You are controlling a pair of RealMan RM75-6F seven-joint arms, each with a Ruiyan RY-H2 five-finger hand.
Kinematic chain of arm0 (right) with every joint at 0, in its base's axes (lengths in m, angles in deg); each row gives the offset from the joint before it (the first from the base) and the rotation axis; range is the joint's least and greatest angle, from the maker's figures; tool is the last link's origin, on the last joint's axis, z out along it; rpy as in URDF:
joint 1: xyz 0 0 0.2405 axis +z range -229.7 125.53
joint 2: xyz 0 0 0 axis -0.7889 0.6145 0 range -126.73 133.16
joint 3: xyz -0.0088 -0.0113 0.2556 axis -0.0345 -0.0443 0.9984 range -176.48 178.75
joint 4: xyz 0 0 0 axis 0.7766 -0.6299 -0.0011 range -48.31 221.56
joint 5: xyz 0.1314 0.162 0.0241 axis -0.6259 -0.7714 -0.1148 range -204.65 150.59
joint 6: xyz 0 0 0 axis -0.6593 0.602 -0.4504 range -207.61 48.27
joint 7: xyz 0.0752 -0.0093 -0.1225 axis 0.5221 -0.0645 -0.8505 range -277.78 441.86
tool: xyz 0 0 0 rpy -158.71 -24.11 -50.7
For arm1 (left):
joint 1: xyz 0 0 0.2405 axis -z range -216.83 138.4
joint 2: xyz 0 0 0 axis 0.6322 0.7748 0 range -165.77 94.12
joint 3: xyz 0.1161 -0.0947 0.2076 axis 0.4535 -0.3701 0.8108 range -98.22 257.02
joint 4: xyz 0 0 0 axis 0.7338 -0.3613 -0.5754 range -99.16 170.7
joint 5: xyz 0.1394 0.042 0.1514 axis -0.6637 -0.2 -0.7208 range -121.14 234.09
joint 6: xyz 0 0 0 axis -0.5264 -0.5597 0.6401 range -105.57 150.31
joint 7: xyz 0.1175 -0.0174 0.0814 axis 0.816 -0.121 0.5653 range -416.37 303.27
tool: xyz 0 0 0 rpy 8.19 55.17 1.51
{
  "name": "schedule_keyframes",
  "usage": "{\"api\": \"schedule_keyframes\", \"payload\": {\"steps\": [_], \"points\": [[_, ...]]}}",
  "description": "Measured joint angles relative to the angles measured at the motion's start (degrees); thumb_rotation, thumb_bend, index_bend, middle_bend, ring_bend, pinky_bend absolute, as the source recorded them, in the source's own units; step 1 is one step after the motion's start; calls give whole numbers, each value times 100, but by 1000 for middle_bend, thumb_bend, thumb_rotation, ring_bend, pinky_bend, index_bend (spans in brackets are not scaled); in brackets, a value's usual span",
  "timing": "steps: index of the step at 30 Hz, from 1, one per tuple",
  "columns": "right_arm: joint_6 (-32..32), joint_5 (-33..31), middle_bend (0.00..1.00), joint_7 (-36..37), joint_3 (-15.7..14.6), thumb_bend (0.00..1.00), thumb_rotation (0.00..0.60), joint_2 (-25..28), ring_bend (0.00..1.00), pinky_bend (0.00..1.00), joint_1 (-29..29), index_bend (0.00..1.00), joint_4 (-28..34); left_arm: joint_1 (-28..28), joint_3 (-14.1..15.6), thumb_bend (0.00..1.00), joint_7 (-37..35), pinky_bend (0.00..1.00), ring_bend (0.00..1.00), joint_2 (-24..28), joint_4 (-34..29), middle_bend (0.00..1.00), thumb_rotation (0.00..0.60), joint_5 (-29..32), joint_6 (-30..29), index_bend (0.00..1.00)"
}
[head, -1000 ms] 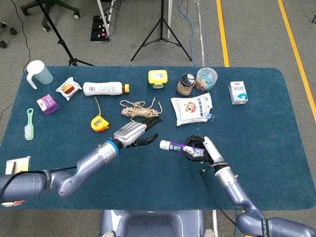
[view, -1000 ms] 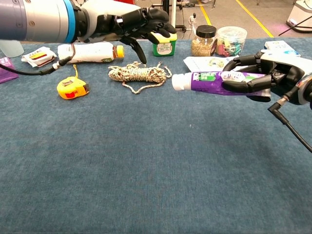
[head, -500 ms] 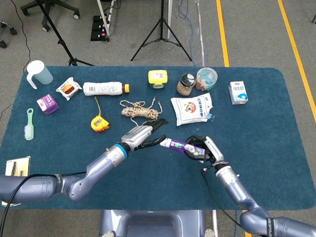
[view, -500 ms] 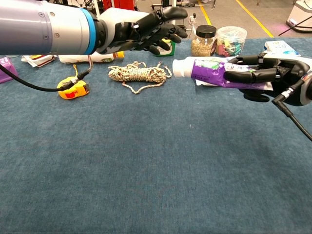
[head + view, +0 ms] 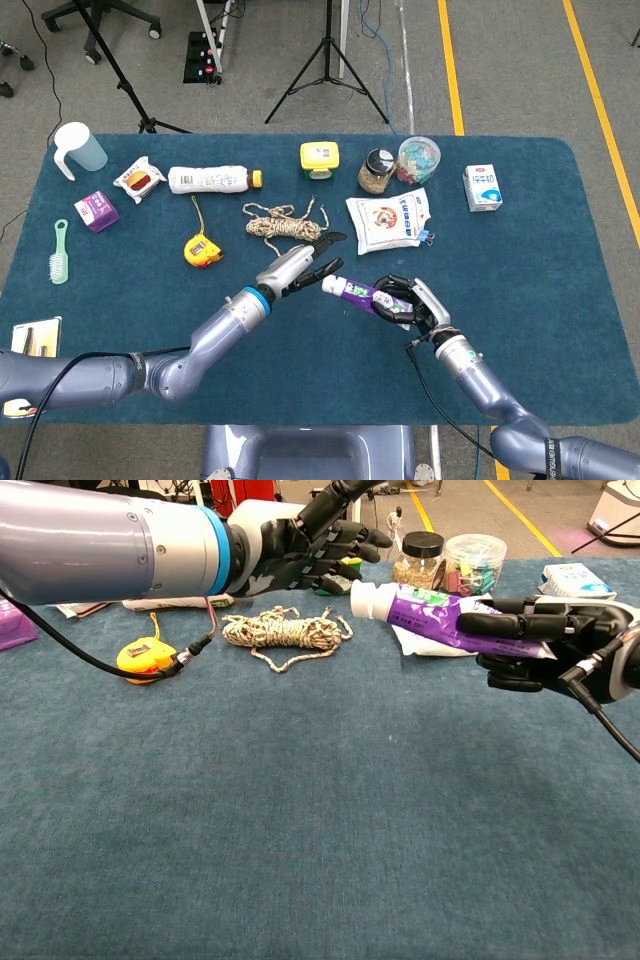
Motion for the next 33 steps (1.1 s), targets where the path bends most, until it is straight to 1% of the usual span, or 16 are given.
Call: {"api": "schedule_keyframes", "payload": {"steps": [5,17,21,33], "points": [[-77,56,793,233,2,495,600,-14,812,916,0,722,-49,7,-176,87,-250,0,0,-51,80,0,0,289,306,0],[-72,215,793,477,-29,495,600,-73,812,916,-3,723,-106,-177,-394,71,-780,0,0,-181,148,0,0,488,535,0],[-58,254,793,537,-39,495,600,-92,812,916,4,723,-104,-267,-467,68,-938,0,0,-233,181,0,0,471,603,0],[19,271,794,391,-119,495,600,-143,813,916,27,724,-88,-394,-477,68,-1079,0,0,-363,204,0,0,314,705,0]]}}
